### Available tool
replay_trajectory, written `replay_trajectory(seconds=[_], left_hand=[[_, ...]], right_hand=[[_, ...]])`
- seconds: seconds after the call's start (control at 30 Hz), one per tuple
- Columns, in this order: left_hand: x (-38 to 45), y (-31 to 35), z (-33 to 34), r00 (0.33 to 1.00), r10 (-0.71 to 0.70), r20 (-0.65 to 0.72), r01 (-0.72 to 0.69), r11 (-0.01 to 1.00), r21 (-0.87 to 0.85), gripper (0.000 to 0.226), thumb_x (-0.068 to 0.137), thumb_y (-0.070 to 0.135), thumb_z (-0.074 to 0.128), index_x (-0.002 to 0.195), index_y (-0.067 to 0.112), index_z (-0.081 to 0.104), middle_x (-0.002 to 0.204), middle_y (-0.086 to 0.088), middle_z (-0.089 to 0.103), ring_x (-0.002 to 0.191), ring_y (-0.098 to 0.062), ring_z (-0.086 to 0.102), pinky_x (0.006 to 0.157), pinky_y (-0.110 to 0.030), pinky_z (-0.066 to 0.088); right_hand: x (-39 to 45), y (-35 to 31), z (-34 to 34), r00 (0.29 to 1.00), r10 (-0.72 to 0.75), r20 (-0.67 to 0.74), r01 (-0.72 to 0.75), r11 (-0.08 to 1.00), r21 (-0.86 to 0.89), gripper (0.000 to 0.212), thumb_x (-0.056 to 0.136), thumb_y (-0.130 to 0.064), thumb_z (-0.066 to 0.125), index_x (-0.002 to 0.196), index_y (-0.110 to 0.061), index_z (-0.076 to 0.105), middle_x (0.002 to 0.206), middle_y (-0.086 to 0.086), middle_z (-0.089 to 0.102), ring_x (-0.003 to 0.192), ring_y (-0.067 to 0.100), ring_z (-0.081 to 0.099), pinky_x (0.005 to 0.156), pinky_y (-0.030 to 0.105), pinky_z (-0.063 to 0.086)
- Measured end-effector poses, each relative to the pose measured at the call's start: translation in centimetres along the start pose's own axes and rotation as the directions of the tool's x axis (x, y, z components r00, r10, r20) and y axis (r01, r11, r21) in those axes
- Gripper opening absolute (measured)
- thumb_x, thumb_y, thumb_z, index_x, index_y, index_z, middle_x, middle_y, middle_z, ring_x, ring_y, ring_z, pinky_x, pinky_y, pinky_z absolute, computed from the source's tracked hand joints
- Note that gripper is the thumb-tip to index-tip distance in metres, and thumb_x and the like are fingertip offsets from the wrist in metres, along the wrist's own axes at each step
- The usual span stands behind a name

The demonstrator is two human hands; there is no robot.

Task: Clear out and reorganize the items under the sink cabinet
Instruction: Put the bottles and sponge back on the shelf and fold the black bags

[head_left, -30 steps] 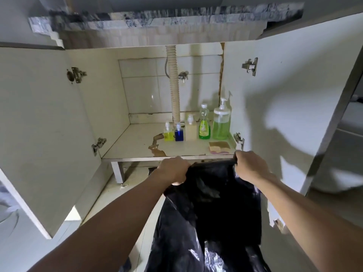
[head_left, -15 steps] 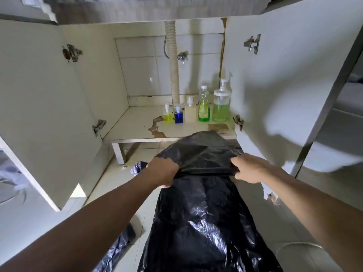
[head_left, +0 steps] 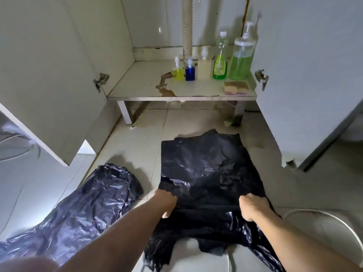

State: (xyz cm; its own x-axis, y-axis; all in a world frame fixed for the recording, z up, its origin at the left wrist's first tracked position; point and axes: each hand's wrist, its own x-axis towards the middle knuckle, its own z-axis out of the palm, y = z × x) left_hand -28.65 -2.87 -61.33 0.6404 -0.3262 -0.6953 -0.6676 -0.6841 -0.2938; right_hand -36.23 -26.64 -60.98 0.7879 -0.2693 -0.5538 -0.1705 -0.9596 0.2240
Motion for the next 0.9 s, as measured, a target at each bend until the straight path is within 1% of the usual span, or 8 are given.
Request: replay_trajectory(seconds=[0.13, 0.23, 0.3, 0.37, 0.47, 0.57, 0.7, 0.9], left_hand=[[0.2, 0.3, 0.9, 0.984, -0.022, 0.178, 0.037, 0.996, -0.080, 0.090, 0.075, 0.039, 0.075, 0.147, 0.011, 0.028, 0.138, -0.011, 0.052, 0.122, -0.030, 0.055, 0.098, -0.037, 0.044], [0.4, -1.2, -0.3, 0.943, 0.017, 0.331, 0.055, 0.977, -0.205, 0.103, 0.056, 0.068, 0.076, 0.138, 0.016, 0.043, 0.133, -0.006, 0.058, 0.117, -0.029, 0.058, 0.097, -0.036, 0.047], [0.2, -3.4, -2.1, 0.961, 0.057, 0.271, 0.023, 0.959, -0.282, 0.106, 0.046, 0.077, 0.074, 0.132, 0.020, 0.051, 0.132, -0.003, 0.059, 0.115, -0.030, 0.058, 0.099, -0.040, 0.047], [-0.5, -6.5, -4.8, 0.988, 0.008, 0.155, 0.044, 0.944, -0.328, 0.092, 0.064, 0.069, 0.071, 0.137, 0.017, 0.047, 0.138, -0.003, 0.052, 0.121, -0.031, 0.053, 0.102, -0.042, 0.044], [-1.7, -12.3, -7.9, 0.992, -0.125, -0.015, 0.110, 0.920, -0.376, 0.082, 0.081, 0.054, 0.065, 0.142, 0.006, 0.037, 0.145, -0.010, 0.044, 0.128, -0.029, 0.046, 0.107, -0.039, 0.038], [-4.3, -16.4, -6.9, 0.978, -0.190, -0.091, 0.141, 0.910, -0.390, 0.076, 0.087, 0.052, 0.058, 0.143, 0.006, 0.037, 0.147, -0.010, 0.041, 0.129, -0.027, 0.044, 0.109, -0.037, 0.035], [-6.7, -17.6, 1.4, 0.988, -0.152, 0.025, 0.144, 0.857, -0.495, 0.072, 0.089, 0.049, 0.057, 0.145, 0.010, 0.034, 0.146, -0.010, 0.043, 0.133, -0.029, 0.042, 0.104, -0.035, 0.037], [-5.7, -19.7, 16.3, 0.918, -0.325, 0.225, 0.395, 0.717, -0.574, 0.068, 0.082, 0.045, 0.067, 0.137, 0.011, 0.045, 0.122, -0.009, 0.057, 0.109, -0.024, 0.056, 0.101, -0.039, 0.047]], right_hand=[[0.2, -0.9, -0.4, 0.966, 0.037, 0.254, -0.017, 0.997, -0.079, 0.046, 0.080, -0.020, 0.071, 0.124, -0.016, 0.058, 0.137, 0.004, 0.050, 0.123, 0.030, 0.052, 0.100, 0.042, 0.035], [0.6, -2.1, -2.1, 0.900, 0.040, 0.434, 0.020, 0.991, -0.134, 0.057, 0.072, -0.037, 0.077, 0.123, -0.018, 0.059, 0.133, 0.003, 0.056, 0.123, 0.032, 0.052, 0.103, 0.049, 0.035], [0.8, -3.3, -4.3, 0.922, -0.043, 0.385, 0.063, 0.997, -0.041, 0.044, 0.065, -0.035, 0.080, 0.103, -0.018, 0.067, 0.113, 0.004, 0.067, 0.106, 0.028, 0.062, 0.095, 0.043, 0.045], [0.9, -5.1, -7.5, 0.961, -0.161, 0.225, 0.129, 0.981, 0.147, 0.029, 0.061, -0.031, 0.078, 0.081, -0.014, 0.065, 0.092, 0.005, 0.068, 0.086, 0.026, 0.066, 0.083, 0.036, 0.052], [0.6, -8.5, -12.4, 0.961, -0.257, -0.102, 0.274, 0.839, 0.470, 0.040, 0.073, -0.022, 0.069, 0.106, 0.000, 0.061, 0.105, 0.014, 0.068, 0.086, 0.027, 0.066, 0.078, 0.035, 0.053], [0.0, -12.7, -15.7, 0.903, -0.319, -0.288, 0.428, 0.719, 0.548, 0.045, 0.079, -0.023, 0.065, 0.117, 0.001, 0.059, 0.117, 0.018, 0.065, 0.102, 0.031, 0.063, 0.089, 0.038, 0.052], [0.5, -18.3, -14.8, 0.881, -0.419, -0.219, 0.464, 0.674, 0.576, 0.040, 0.078, -0.031, 0.069, 0.114, -0.015, 0.060, 0.118, 0.003, 0.061, 0.104, 0.020, 0.057, 0.088, 0.028, 0.047], [3.0, -26.2, -7.7, 0.902, -0.432, 0.002, 0.364, 0.764, 0.533, 0.046, 0.083, -0.027, 0.063, 0.120, 0.000, 0.057, 0.119, 0.015, 0.061, 0.111, 0.030, 0.059, 0.080, 0.030, 0.050]])
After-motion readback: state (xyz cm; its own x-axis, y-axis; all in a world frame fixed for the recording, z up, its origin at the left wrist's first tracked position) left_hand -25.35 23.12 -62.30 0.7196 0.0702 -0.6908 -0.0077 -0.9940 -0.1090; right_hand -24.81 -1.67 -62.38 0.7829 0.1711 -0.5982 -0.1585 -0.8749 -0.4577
